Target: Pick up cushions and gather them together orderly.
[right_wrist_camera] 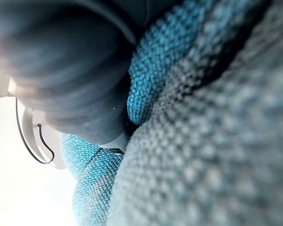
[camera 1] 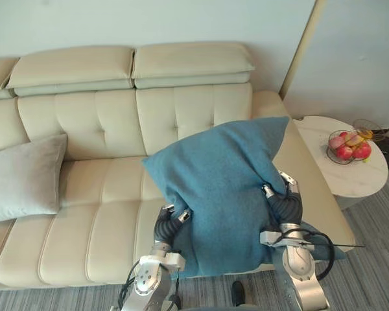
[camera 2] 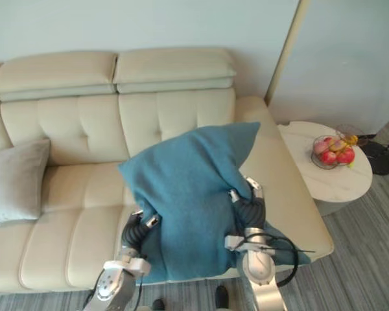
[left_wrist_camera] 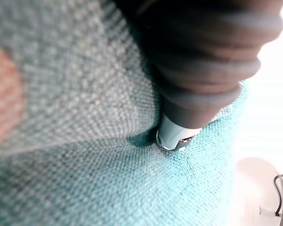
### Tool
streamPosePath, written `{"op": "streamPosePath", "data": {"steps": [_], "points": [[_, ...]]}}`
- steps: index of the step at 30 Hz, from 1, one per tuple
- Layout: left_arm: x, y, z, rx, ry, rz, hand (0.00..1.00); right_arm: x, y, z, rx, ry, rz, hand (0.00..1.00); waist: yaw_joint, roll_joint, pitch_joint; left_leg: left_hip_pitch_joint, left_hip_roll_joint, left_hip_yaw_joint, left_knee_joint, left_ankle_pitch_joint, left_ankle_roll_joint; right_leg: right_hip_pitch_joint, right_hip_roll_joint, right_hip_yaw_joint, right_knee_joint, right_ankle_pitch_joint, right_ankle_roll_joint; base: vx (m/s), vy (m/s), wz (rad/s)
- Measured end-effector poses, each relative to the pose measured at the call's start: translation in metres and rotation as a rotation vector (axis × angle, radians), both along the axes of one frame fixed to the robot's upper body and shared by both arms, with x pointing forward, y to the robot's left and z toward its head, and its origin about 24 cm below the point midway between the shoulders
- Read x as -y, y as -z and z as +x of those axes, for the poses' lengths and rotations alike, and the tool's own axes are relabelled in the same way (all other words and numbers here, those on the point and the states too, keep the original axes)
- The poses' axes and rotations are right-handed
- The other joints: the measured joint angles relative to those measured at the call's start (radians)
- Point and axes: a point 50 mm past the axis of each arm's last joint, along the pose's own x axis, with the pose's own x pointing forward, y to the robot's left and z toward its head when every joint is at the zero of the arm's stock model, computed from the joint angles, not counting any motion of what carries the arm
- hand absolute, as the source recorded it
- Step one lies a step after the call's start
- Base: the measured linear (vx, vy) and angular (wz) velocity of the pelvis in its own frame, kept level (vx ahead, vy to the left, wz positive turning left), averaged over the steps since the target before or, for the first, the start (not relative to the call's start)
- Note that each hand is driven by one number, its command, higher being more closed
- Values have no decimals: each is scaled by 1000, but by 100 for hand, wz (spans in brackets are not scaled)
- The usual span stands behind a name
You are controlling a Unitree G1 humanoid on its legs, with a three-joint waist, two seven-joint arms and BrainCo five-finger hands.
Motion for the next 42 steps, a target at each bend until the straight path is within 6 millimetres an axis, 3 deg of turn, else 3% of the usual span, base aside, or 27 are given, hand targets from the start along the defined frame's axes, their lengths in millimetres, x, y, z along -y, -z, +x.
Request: {"op": "streamPosePath", "data": {"steps": [4,9,15,16,19,25,27,28,29,34,42], "points": [[-5,-57,49,242,-152,28,100,-10,-34,48,130,18,8,100,26,-13,59,-147,16,-19,59,21,-6,-156,13,-16,93,-2,-10,-169,-44,10],[2,-162,106,578,-318,4,100,-13,-98,103,281,122,45,100,55,-3,119,-318,25,-45,81,70,-15,-357,8,-42,207,-22,-35,-184,-68,13],[8,-245,143,715,-445,-10,100,-18,-185,131,462,246,71,100,49,-4,200,-422,27,-53,-7,162,-29,-496,7,-61,194,28,-42,-66,-39,6],[7,-271,147,755,-475,-20,100,-18,-207,135,497,270,96,100,45,-3,221,-460,28,-53,-19,178,-33,-535,10,-60,179,50,-45,-34,-25,-4],[9,-304,153,790,-497,-34,100,-13,-235,137,535,304,123,100,35,-3,260,-505,31,-47,-24,183,-34,-574,14,-61,156,70,-45,-26,-12,-5],[8,-328,166,736,-498,-60,100,-7,-265,148,521,331,142,100,5,-2,288,-579,30,-45,-6,181,-34,-632,11,-71,151,77,-41,0,0,0],[5,-341,165,752,-499,-85,100,-8,-285,147,544,304,151,100,11,-3,292,-647,36,-39,49,155,-32,-681,15,-65,151,84,-37,-6,18,-11],[5,-343,165,753,-501,-90,100,-8,-287,147,548,302,152,0,13,-3,292,-659,38,-38,62,147,-30,-688,17,-63,150,86,-37,-8,17,-15],[3,-345,164,753,-504,-99,0,-9,-291,146,554,298,151,0,14,-3,294,-678,41,-37,83,137,-31,-697,19,-62,150,88,-36,-7,14,-12],[-8,-349,170,696,-525,-185,0,-1,-303,147,548,281,183,0,19,-2,333,-727,47,-36,136,101,-26,-717,22,-61,127,107,-21,-5,9,-10],[-21,-326,182,558,-535,-328,0,33,-297,150,505,266,346,0,21,-3,370,-721,44,-30,162,100,-25,-698,18,-59,115,129,-19,-2,5,-3]]}}
